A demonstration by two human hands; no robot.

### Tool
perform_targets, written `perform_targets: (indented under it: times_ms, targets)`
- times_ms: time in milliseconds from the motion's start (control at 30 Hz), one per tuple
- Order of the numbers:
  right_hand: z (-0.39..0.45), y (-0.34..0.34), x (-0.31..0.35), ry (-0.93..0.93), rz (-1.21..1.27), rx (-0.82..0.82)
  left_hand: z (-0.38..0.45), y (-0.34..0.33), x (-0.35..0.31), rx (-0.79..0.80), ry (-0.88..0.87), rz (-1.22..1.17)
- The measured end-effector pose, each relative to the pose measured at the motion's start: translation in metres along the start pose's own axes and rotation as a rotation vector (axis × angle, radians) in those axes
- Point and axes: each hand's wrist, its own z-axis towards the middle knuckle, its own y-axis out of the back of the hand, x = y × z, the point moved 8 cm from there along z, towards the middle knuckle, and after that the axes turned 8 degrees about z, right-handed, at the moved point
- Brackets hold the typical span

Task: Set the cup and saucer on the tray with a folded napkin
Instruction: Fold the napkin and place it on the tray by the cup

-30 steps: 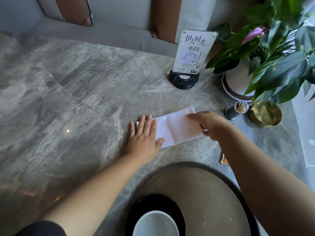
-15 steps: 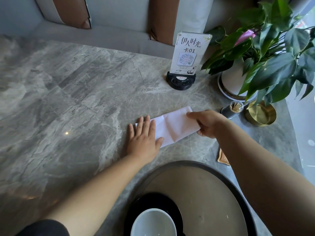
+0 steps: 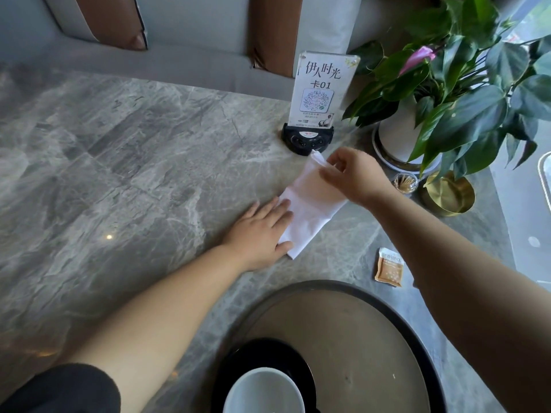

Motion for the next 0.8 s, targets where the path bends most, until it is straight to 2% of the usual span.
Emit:
perform_targets:
  times_ms: [133,233,400,533,733,800]
  targets:
    - [-0.029,-0.033,0.029,0.07,-0.025,-0.022,0.001,0.001,-0.01,-0.018,0.106,-0.026]
    - [-0.057,-0.06,0.032,0.089,-0.06,-0.007,-0.011,0.004,-0.002,-0.055,0.155,-0.15]
    - [-0.084,-0.088,0.032,0.204,-0.191,0.002,-0.058,0.012,0.018,-0.212,0.162,-0.185]
    - [-0.094,-0.103,0.026,0.182,-0.244,-0.005,-0.076,0.013,0.034,-0.278,0.195,-0.281]
    - [-0.098,-0.121,0.023,0.169,-0.318,0.003,-0.074,0.034,0.055,-0.436,0.292,-0.381]
    - [-0.103,-0.125,0.023,0.216,-0.369,-0.037,-0.059,0.048,0.053,-0.485,0.256,-0.396]
